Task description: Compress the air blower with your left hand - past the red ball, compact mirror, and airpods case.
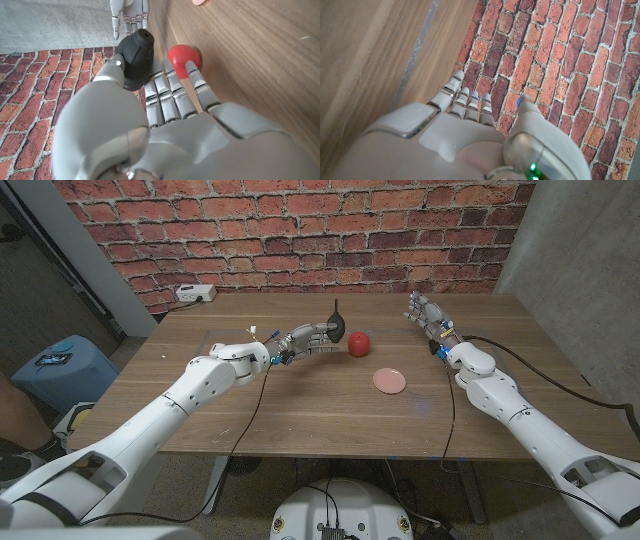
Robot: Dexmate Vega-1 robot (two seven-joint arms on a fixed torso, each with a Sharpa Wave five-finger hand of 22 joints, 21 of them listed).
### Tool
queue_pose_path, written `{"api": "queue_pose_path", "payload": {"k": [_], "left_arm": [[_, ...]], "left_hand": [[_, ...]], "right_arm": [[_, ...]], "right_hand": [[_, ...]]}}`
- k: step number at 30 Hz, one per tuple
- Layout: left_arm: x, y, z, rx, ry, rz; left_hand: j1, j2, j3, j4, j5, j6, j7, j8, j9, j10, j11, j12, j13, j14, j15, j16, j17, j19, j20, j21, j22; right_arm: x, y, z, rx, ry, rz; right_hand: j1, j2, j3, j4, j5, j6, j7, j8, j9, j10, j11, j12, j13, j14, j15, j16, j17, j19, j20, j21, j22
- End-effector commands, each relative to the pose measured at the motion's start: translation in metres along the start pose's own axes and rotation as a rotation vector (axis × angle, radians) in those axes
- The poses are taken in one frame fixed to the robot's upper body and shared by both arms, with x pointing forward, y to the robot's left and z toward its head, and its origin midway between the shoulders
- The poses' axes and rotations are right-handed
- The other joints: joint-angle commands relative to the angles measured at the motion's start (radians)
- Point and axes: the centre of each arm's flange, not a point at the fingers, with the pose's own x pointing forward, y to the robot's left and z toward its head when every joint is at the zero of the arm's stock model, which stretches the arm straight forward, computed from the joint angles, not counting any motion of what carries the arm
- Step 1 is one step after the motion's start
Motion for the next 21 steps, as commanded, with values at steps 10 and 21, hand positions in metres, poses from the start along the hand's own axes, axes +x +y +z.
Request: {"api": "queue_pose_path", "payload": {"k": [10,21], "left_arm": [[-0.0014,0.0024,0.0064,0.035,0.031,-0.02],[0.0006,0.0029,0.0082,0.041,0.042,-0.023]], "left_hand": [[-0.043,0.003,-0.012,0.012,-0.01,-0.055,0.016,-0.031,-0.014,-0.055,0.02,-0.045,-0.011,-0.053,0.025,-0.027,0.003,-0.03,0.023,-0.009,0.001],[-0.066,0.005,-0.015,0.016,-0.016,-0.103,0.026,-0.055,-0.023,-0.083,0.042,-0.075,-0.025,-0.073,0.04,-0.036,0.004,-0.046,0.036,-0.014,0.001]], "right_arm": [[-0.0036,-0.0002,-0.0011,0.014,0.006,-0.003],[-0.0026,-0.0039,-0.0023,0.016,0.01,-0.005]], "right_hand": [[-0.001,0.006,0.002,-0.006,-0.002,-0.002,-0.001,0.002,0.006,-0.004,-0.002,0.003,0.004,-0.002,-0.033,0.007,0.003,-0.001,-0.044,0.005,0.004],[0.0,0.006,0.003,-0.007,-0.002,-0.002,0.0,0.002,0.006,-0.004,0.001,0.003,0.005,-0.002,-0.033,0.007,0.003,-0.001,-0.044,0.005,0.004]]}}
